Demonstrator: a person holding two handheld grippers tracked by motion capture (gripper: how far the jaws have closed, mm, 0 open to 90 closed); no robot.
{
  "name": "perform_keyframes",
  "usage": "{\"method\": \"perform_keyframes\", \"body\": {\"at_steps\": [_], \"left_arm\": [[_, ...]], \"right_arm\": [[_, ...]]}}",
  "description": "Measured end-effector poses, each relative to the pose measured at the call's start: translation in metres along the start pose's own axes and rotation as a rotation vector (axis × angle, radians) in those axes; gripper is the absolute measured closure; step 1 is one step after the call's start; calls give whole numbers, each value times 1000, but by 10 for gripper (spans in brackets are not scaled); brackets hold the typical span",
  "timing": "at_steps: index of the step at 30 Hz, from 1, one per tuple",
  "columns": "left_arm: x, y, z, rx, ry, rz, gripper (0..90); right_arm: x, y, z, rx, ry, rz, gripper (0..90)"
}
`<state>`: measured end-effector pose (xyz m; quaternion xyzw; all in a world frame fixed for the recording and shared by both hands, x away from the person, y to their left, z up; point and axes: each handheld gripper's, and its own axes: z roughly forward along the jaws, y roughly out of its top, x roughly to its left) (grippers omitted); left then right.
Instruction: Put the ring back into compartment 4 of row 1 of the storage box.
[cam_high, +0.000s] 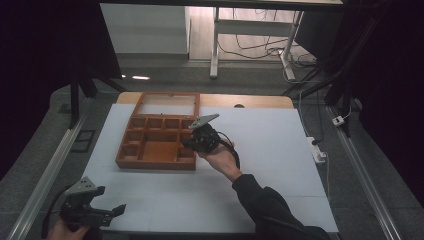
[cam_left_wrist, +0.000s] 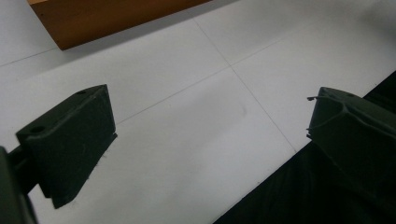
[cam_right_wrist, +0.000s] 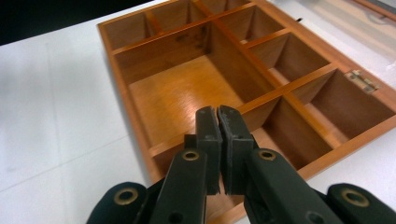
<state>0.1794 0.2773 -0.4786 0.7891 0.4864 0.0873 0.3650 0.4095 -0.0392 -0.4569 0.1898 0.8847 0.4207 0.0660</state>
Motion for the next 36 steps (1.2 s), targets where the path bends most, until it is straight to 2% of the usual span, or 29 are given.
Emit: {"method": "perform_keyframes", "body": {"at_steps": [14, 26, 36], "left_arm": [[1, 0, 0, -5, -9, 0, 9], [1, 0, 0, -4, -12, -4, 9], [2, 0, 0, -3, -14, -6, 9]], "right_arm": [[-29, 14, 11, -11, -63, 42, 882], [-57, 20, 23, -18, -118, 90, 882], [-68, 16, 40, -1, -141, 118, 881]]}}
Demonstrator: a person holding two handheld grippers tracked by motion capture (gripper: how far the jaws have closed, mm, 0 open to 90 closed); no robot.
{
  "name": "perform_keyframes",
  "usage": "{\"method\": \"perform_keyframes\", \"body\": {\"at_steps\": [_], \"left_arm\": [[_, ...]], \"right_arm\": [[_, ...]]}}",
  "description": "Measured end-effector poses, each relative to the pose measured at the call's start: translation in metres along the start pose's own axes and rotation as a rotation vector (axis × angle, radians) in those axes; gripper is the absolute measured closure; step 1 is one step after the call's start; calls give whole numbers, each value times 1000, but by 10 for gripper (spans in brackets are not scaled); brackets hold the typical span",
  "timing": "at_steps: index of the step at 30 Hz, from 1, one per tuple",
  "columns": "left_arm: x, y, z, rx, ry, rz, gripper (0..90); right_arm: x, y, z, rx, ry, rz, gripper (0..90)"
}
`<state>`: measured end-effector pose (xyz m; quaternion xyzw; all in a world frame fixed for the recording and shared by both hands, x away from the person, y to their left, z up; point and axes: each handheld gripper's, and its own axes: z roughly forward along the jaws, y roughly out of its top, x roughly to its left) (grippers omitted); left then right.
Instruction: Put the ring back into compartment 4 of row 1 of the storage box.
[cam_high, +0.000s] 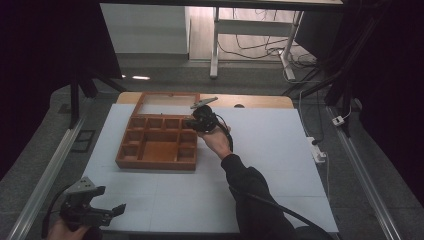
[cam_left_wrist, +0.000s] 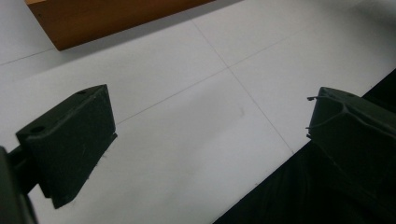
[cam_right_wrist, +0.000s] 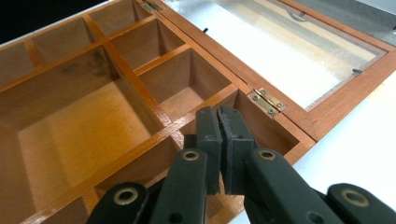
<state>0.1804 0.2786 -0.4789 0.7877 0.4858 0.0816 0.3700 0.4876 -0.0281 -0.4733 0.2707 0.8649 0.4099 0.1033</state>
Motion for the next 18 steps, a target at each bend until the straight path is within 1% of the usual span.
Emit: {"method": "perform_keyframes", "body": {"at_steps": [9, 15, 18], "left_arm": [[0, 0, 0, 2, -3, -2, 9], [1, 0, 0, 4, -5, -5, 10], [1, 0, 0, 4, -6, -5, 10]], "right_arm": [[-3, -3, 12, 27, -21, -6, 881], [-1, -3, 20, 54, -31, -27, 880], [-1, -5, 24, 64, -36, -30, 879]]}}
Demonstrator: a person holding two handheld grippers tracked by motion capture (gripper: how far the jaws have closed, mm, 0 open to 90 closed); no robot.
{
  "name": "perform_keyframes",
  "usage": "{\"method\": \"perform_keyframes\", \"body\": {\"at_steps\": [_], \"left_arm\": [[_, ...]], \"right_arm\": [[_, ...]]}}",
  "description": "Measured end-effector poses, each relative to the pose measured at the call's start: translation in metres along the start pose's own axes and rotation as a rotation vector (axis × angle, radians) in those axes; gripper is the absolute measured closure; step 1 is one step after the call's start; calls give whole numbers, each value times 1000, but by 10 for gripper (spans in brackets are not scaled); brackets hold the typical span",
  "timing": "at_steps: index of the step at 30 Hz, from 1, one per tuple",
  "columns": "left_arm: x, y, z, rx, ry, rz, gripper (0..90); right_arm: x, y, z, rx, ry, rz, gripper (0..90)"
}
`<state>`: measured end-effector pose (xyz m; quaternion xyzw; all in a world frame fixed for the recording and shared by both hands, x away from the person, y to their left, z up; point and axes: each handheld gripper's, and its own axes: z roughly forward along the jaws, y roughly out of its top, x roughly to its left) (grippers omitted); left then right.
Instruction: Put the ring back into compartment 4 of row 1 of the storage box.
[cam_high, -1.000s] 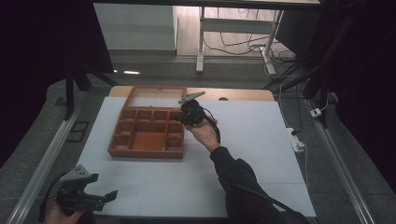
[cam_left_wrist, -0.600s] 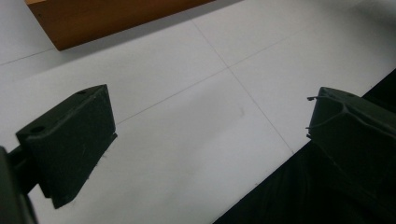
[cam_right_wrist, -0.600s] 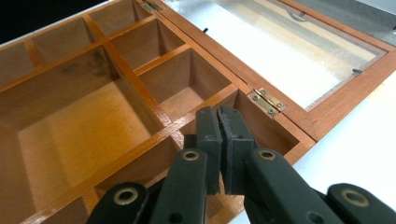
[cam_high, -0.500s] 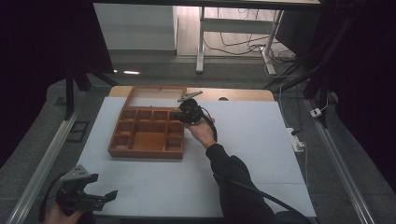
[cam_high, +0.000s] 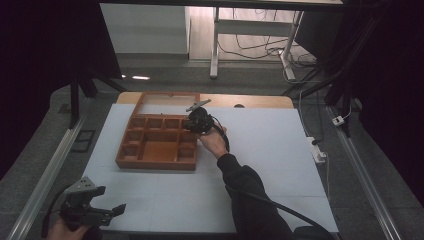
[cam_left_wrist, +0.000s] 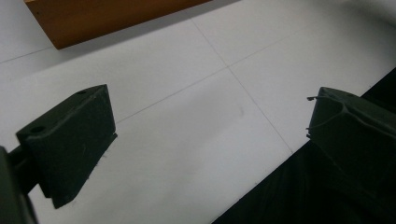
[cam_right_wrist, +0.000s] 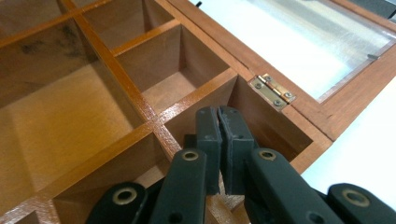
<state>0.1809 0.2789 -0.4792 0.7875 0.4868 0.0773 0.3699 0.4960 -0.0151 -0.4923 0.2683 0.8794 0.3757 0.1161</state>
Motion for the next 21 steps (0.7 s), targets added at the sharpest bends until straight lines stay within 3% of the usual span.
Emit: {"method": "perform_keyframes", "body": {"at_steps": [8, 21], "left_arm": [[0, 0, 0, 1, -2, -1, 10], [0, 0, 0, -1, 1, -3, 10]], "right_arm": [[0, -3, 4, 16, -2, 6, 870], [5, 4, -6, 14, 6, -13, 798]]}}
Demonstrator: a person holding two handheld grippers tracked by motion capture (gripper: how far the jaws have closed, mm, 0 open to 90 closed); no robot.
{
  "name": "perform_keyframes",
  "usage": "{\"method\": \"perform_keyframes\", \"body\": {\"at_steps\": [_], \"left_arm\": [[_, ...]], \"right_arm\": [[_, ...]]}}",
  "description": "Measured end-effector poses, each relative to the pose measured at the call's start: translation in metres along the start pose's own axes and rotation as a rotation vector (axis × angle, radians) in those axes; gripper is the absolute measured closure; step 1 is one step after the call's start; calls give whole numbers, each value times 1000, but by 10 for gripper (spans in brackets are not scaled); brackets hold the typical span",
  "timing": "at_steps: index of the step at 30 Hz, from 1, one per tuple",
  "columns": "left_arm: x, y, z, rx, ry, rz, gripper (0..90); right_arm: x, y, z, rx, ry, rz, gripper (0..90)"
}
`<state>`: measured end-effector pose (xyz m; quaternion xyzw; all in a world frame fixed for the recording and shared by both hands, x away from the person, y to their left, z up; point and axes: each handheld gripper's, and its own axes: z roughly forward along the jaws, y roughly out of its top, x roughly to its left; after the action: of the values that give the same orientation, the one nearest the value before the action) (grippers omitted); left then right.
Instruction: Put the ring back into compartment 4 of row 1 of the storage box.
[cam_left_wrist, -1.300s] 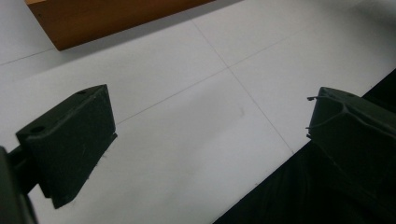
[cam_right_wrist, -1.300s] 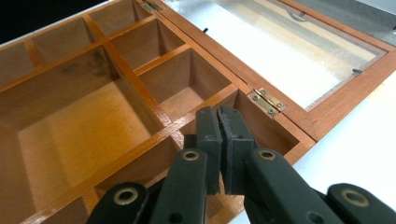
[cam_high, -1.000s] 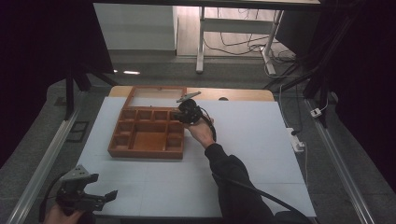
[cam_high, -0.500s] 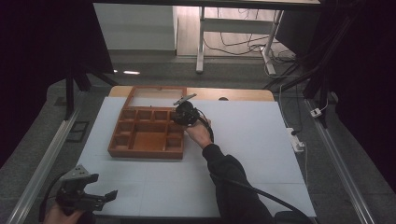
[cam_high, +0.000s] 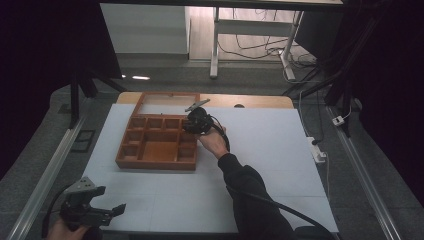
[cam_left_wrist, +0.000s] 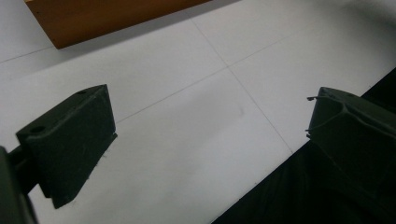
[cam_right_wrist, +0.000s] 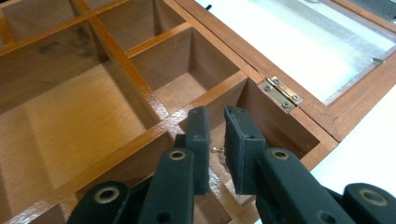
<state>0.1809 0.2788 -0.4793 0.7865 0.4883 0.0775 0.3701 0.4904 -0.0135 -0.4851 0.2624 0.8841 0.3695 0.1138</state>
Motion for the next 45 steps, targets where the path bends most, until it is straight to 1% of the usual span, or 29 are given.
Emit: {"method": "perform_keyframes", "body": {"at_steps": [1, 2, 4, 12, 19, 28, 35, 38, 45], "left_arm": [[0, 0, 0, 1, 0, 2, 9], [0, 0, 0, 1, -1, 2, 9], [0, 0, 0, 1, 0, 2, 10], [0, 0, 0, 0, 0, 1, 10], [0, 0, 0, 1, -1, -2, 10], [0, 0, 0, 2, -3, -2, 10], [0, 0, 0, 5, -1, -2, 10], [1, 0, 0, 4, -2, -4, 10], [1, 0, 0, -2, -2, -5, 9]], "right_arm": [[1, 0, -1, -4, 6, 0, 792], [1, 1, -3, -2, 3, -7, 786], [3, 2, -5, -12, 14, -5, 774], [9, 3, -17, -17, 42, -11, 704], [14, 2, -31, -14, 59, -23, 617], [22, 1, -49, -22, 101, -20, 497], [31, -4, -61, -21, 127, -24, 409], [35, -7, -65, -30, 141, -25, 375], [44, -16, -72, -23, 167, -29, 296]]}}
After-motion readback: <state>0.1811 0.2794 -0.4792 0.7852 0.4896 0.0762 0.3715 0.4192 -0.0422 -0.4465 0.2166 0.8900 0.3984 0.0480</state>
